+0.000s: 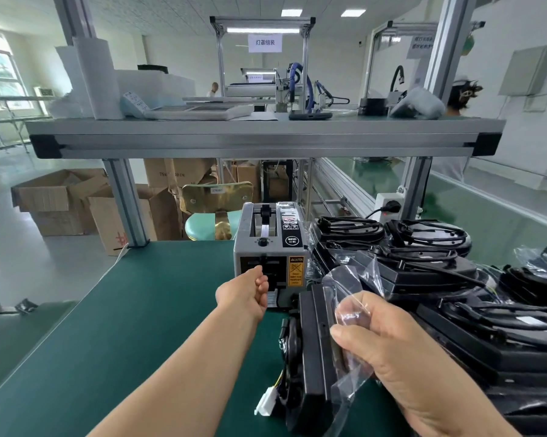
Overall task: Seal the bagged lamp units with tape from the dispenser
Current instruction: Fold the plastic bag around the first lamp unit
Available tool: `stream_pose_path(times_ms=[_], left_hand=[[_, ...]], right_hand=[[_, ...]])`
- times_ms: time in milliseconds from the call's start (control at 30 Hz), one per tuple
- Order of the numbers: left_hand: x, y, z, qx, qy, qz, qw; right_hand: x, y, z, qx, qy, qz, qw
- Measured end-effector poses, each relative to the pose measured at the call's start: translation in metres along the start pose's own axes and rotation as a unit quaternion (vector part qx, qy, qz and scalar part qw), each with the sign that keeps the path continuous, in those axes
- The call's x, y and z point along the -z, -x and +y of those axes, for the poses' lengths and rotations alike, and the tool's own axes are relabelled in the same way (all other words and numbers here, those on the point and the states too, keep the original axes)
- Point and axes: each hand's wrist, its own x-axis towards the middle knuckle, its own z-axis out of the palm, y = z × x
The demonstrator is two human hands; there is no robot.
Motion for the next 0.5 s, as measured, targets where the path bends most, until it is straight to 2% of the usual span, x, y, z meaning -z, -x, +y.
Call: stream_pose_path(times_ms=[167,267,333,400,500], left_hand=[[-0.013,0.005,0.001,0.002,0.054,0.04,0.998],[-0.016,0.013,0.0,-0.026,0.084,0.071,0.994],[-0.011,0.022,-0.001,-0.057,0.07,0.062,0.994],[-0.002,0.033,0.001,-0.099,0.028,0.011,0.995],[0.023,0.065,0.011,-0.142,-0.048,-0.156,0.976]], right_hand=[[-0.004,0.002,-0.001,0.02,0.004,-0.017,1.0],[-0.004,0.004,0.0,0.027,0.009,-0.021,0.999],[-0.003,0.005,0.002,0.029,0.006,-0.018,0.999],[-0.001,0.005,0.003,0.03,-0.002,-0.018,0.999],[0.001,0.004,0.004,0.029,-0.025,-0.024,0.999]])
